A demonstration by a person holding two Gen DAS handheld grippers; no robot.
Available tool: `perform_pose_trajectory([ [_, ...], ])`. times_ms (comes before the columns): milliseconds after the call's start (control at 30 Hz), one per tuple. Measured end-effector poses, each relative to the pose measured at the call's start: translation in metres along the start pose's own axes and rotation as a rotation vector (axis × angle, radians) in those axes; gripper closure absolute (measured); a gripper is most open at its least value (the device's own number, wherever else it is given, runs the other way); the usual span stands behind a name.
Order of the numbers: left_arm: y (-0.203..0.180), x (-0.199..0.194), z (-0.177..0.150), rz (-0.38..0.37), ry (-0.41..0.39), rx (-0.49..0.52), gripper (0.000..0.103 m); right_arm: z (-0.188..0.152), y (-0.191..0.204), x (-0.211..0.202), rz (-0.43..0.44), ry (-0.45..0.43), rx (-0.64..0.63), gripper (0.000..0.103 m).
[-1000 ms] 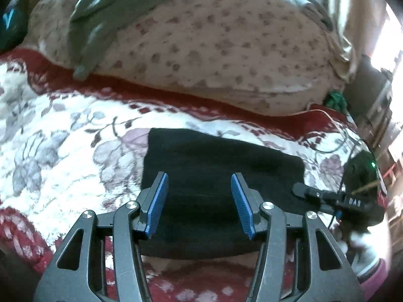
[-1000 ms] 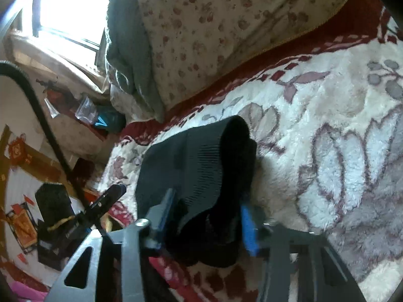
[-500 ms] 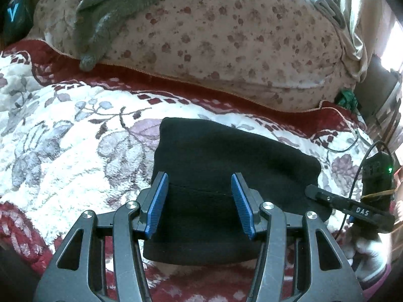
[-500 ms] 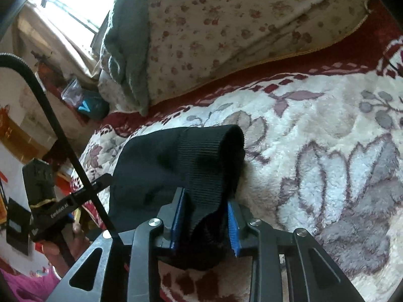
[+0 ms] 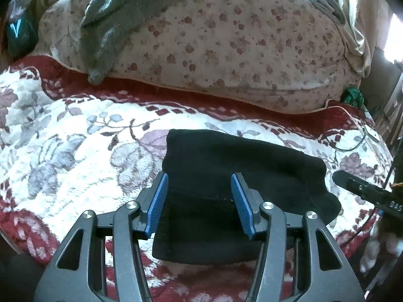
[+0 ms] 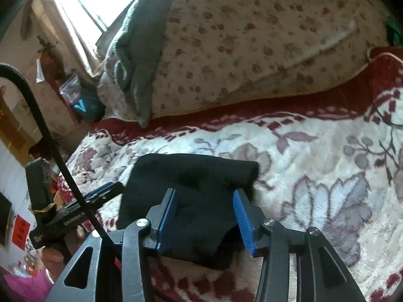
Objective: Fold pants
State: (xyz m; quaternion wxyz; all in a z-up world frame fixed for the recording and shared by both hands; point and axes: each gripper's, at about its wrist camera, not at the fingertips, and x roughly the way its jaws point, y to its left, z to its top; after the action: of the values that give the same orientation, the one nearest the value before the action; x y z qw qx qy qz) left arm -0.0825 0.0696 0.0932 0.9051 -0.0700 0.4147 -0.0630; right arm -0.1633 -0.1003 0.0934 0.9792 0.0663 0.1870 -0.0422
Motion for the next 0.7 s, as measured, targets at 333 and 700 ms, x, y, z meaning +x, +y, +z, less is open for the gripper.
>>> perform_pose_trajectory([
  [333,-0.003,-0.005,0.0,0.008,-0.015,0.017,0.052,-0.003,0.017,0.008,-0.005,0.007,-0.049,0.055],
  [700,0.021,0.003,-0.006,-0.042,0.034,-0.049,0.052,-0.014,-0.023,0.015,-0.041,0.057,0.063,0.05],
])
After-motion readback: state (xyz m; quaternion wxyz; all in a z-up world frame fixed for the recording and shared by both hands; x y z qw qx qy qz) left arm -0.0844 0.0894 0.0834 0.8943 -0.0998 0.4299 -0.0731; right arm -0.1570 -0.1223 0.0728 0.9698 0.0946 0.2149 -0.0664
